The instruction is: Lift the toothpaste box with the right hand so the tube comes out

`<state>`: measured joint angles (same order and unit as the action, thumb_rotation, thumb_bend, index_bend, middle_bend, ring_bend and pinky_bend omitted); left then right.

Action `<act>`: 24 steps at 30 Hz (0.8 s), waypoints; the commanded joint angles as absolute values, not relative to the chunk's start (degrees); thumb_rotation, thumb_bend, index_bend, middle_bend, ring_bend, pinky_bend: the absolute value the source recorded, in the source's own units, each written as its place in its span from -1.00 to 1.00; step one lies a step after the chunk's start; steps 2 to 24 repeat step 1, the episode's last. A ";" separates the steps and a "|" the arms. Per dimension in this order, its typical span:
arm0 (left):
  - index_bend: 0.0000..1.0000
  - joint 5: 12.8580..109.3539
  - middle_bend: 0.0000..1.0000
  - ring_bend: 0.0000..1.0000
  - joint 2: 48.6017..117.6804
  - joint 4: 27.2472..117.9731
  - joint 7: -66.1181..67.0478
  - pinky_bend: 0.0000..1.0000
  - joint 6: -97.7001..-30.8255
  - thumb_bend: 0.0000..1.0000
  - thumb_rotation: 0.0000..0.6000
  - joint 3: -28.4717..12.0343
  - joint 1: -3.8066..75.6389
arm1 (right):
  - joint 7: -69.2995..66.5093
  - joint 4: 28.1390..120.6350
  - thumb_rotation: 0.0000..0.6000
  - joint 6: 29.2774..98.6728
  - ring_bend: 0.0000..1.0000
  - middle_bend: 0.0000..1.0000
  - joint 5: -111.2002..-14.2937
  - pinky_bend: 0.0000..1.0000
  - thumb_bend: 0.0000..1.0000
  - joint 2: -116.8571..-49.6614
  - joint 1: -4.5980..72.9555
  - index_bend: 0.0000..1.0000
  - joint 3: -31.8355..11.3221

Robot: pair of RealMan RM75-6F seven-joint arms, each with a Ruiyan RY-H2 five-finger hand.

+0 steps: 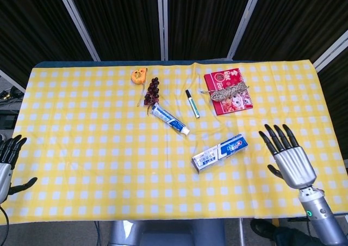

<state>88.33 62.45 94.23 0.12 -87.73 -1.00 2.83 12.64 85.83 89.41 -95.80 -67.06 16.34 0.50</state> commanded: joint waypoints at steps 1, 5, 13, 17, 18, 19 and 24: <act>-1.00 88.52 -1.00 -1.00 62.48 94.14 0.02 -1.00 -87.91 -1.00 1.00 -0.91 2.73 | 9.83 78.50 1.00 94.36 -1.00 -1.00 -98.46 -1.00 -1.00 -69.92 12.98 -1.00 0.72; -1.00 88.52 -1.00 -1.00 62.48 94.14 0.02 -1.00 -87.91 -1.00 1.00 -0.91 2.73 | 9.83 78.50 1.00 94.36 -1.00 -1.00 -98.46 -1.00 -1.00 -69.92 12.98 -1.00 0.72; -1.00 88.52 -1.00 -1.00 62.48 94.14 0.02 -1.00 -87.91 -1.00 1.00 -0.91 2.73 | 9.83 78.50 1.00 94.36 -1.00 -1.00 -98.46 -1.00 -1.00 -69.92 12.98 -1.00 0.72; -1.00 88.52 -1.00 -1.00 62.48 94.14 0.02 -1.00 -87.91 -1.00 1.00 -0.91 2.73 | 9.83 78.50 1.00 94.36 -1.00 -1.00 -98.46 -1.00 -1.00 -69.92 12.98 -1.00 0.72; -1.00 88.52 -1.00 -1.00 62.48 94.14 0.02 -1.00 -87.91 -1.00 1.00 -0.91 2.73 | 9.83 78.50 1.00 94.36 -1.00 -1.00 -98.46 -1.00 -1.00 -69.92 12.98 -1.00 0.72; -1.00 88.52 -1.00 -1.00 62.48 94.14 0.02 -1.00 -87.91 -1.00 1.00 -0.91 2.73 | 9.83 78.50 1.00 94.36 -1.00 -1.00 -98.46 -1.00 -1.00 -69.92 12.98 -1.00 0.72; -1.00 88.52 -1.00 -1.00 62.48 94.14 0.02 -1.00 -87.91 -1.00 1.00 -0.91 2.73 | 9.83 78.50 1.00 94.36 -1.00 -1.00 -98.46 -1.00 -1.00 -69.92 12.98 -1.00 0.72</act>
